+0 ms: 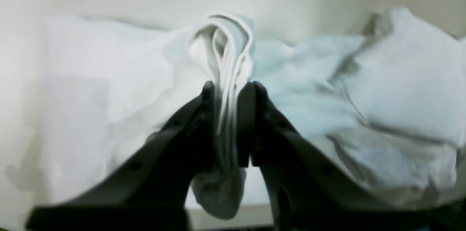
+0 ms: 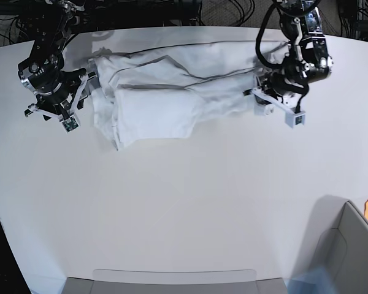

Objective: Fold the T-shirt properly
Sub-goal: 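Push the strip's end with the left gripper toward the right gripper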

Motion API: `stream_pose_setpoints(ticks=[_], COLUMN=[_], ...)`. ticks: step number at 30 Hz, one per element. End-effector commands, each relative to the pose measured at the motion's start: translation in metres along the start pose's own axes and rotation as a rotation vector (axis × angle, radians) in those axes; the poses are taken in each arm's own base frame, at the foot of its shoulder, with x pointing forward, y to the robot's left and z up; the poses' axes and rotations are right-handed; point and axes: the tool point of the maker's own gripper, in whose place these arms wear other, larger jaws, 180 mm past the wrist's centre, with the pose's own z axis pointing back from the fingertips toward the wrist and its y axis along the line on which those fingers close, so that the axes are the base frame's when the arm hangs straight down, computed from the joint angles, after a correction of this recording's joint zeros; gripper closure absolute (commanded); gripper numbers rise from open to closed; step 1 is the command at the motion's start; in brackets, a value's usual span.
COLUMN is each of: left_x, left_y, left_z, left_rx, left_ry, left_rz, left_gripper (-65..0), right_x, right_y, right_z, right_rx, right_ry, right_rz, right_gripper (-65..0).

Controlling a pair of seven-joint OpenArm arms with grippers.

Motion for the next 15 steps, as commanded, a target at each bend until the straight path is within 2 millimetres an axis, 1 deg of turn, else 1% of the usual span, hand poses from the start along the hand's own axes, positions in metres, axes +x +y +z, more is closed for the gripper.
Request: stream_pose_setpoints(ticks=[1,4,6,11,15], left_x=[-0.002,-0.014,-0.019,-0.026,-0.026], left_y=[-0.018,-0.044,-0.055,-0.067,-0.064], left_z=[0.001,-0.004,-0.006,-0.008,-0.009], left_rx=[-0.048,-0.096,-0.113,-0.122,-0.106], left_ry=[0.005,0.042,0.059,0.084,0.089], left_rz=[-0.002,0.021,0.056,0.132,0.196], left_gripper=[0.0,0.0,0.0,0.0,0.0], right_x=[0.008,0.008,0.009,0.008,0.008], right_y=[-0.006,-0.006,-0.006,-0.006,-0.006], right_z=[0.004,0.004,0.004,0.004,0.004], right_rx=[-0.015,-0.014,-0.013,-0.014,-0.014], right_ry=[-0.030,-0.031,-0.031,-0.030,-0.030], right_rz=[0.017,0.018,0.019,0.022,0.022], right_gripper=[-26.0,-26.0,-26.0,-26.0,-26.0])
